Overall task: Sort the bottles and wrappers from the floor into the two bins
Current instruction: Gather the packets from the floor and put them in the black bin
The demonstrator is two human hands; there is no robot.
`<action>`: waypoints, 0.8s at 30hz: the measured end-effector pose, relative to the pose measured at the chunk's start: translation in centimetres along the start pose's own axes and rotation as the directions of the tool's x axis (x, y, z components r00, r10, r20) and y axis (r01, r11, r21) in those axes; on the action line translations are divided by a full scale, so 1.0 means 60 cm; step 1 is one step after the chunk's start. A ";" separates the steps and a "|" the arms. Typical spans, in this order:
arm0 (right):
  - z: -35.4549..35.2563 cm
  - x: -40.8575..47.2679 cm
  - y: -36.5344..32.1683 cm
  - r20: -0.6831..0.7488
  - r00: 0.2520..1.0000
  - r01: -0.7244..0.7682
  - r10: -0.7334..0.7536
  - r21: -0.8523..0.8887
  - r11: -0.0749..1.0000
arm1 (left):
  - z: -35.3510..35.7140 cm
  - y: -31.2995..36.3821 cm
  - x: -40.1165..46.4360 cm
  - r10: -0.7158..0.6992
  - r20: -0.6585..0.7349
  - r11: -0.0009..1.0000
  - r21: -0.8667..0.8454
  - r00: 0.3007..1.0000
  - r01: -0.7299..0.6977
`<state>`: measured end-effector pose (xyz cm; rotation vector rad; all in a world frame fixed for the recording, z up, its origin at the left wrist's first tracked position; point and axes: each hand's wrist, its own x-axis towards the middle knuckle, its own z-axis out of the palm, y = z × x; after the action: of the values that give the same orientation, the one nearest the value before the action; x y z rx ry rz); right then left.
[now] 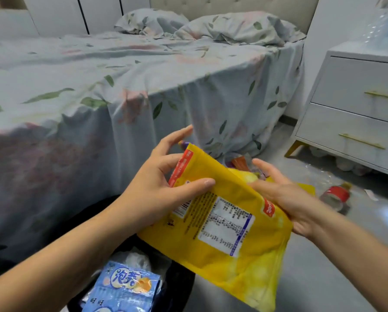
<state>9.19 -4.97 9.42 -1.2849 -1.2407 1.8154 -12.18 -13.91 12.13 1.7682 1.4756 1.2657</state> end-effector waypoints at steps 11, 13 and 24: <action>-0.008 -0.014 0.003 0.256 0.948 -0.095 0.188 -0.334 0.938 | 0.015 -0.008 0.006 -0.150 -0.236 0.989 -0.026 0.960 0.148; -0.007 -0.017 -0.001 0.267 0.954 -0.054 0.135 -0.291 0.955 | 0.013 -0.016 0.006 -0.182 -0.298 0.983 -0.018 0.937 0.185; 0.011 -0.026 0.040 0.139 0.985 0.118 -0.102 -0.113 0.987 | 0.014 -0.029 -0.006 -0.375 -0.413 0.921 -0.271 0.830 0.282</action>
<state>9.28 -7.46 7.87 -1.1493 -1.4852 1.7943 -12.27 -13.60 10.20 1.0582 1.7403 1.6433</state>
